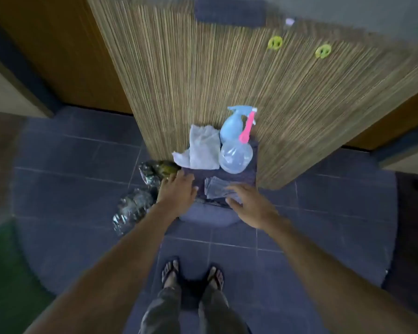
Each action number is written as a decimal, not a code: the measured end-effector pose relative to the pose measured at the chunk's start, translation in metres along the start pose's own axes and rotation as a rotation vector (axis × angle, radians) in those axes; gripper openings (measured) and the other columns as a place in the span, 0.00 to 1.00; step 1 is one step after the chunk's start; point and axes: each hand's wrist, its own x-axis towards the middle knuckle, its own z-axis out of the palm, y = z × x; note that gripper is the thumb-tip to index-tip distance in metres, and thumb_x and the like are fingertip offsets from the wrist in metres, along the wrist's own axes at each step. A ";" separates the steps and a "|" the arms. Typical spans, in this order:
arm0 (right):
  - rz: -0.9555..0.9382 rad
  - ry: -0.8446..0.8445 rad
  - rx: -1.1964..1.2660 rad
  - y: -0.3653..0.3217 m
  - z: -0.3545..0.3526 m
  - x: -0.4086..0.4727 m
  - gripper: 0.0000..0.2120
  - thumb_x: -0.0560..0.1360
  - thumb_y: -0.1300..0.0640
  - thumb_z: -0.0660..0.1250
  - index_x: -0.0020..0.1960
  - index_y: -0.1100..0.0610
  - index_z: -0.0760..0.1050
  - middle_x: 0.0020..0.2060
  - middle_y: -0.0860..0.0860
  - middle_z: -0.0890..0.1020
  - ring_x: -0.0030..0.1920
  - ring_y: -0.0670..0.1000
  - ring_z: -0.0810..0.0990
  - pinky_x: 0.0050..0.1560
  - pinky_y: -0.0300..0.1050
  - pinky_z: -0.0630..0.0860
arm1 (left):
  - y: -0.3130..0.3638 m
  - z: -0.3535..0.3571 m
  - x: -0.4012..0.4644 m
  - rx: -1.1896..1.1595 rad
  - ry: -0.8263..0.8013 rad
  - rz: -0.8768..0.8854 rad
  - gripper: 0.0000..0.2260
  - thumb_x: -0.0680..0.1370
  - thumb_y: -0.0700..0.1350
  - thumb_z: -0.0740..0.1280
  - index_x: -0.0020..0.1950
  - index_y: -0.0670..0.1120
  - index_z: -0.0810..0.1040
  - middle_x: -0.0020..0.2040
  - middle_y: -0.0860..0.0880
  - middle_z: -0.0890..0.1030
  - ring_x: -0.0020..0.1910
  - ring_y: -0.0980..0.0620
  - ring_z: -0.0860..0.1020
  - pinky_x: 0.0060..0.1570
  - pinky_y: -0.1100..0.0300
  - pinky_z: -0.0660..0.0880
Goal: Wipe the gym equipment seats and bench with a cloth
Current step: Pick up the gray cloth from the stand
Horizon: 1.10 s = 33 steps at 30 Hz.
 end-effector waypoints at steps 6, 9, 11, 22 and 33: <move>-0.289 -0.070 -0.197 0.050 0.040 0.051 0.27 0.82 0.44 0.59 0.78 0.53 0.61 0.78 0.51 0.62 0.78 0.53 0.60 0.74 0.51 0.61 | -0.022 0.062 0.054 0.111 0.150 0.089 0.22 0.83 0.53 0.58 0.75 0.47 0.67 0.77 0.42 0.64 0.75 0.40 0.63 0.69 0.42 0.67; -0.445 -0.107 -0.332 0.087 0.064 0.088 0.32 0.80 0.37 0.50 0.80 0.52 0.55 0.81 0.49 0.52 0.81 0.49 0.48 0.79 0.51 0.55 | -0.032 0.094 0.077 0.131 0.210 0.127 0.23 0.83 0.53 0.56 0.76 0.46 0.67 0.78 0.41 0.62 0.77 0.39 0.62 0.70 0.42 0.67; -0.531 -0.144 -0.436 0.104 0.077 0.110 0.34 0.81 0.36 0.46 0.81 0.52 0.49 0.81 0.49 0.46 0.80 0.48 0.41 0.80 0.52 0.48 | -0.038 0.114 0.085 0.123 0.245 0.143 0.23 0.83 0.53 0.54 0.76 0.45 0.67 0.79 0.41 0.62 0.77 0.40 0.63 0.71 0.43 0.66; -0.849 -0.066 -0.589 0.129 0.086 0.171 0.30 0.84 0.40 0.48 0.81 0.51 0.46 0.81 0.50 0.46 0.81 0.53 0.43 0.80 0.55 0.45 | -0.053 0.164 0.100 0.121 0.364 0.120 0.23 0.86 0.51 0.49 0.79 0.43 0.62 0.81 0.40 0.58 0.81 0.43 0.55 0.77 0.46 0.59; -0.716 0.007 -0.323 0.121 0.095 0.164 0.24 0.84 0.54 0.55 0.79 0.59 0.58 0.78 0.52 0.62 0.79 0.50 0.57 0.77 0.47 0.60 | -0.042 0.155 0.092 0.135 0.260 0.047 0.24 0.86 0.52 0.48 0.80 0.43 0.60 0.81 0.40 0.56 0.81 0.41 0.54 0.76 0.44 0.60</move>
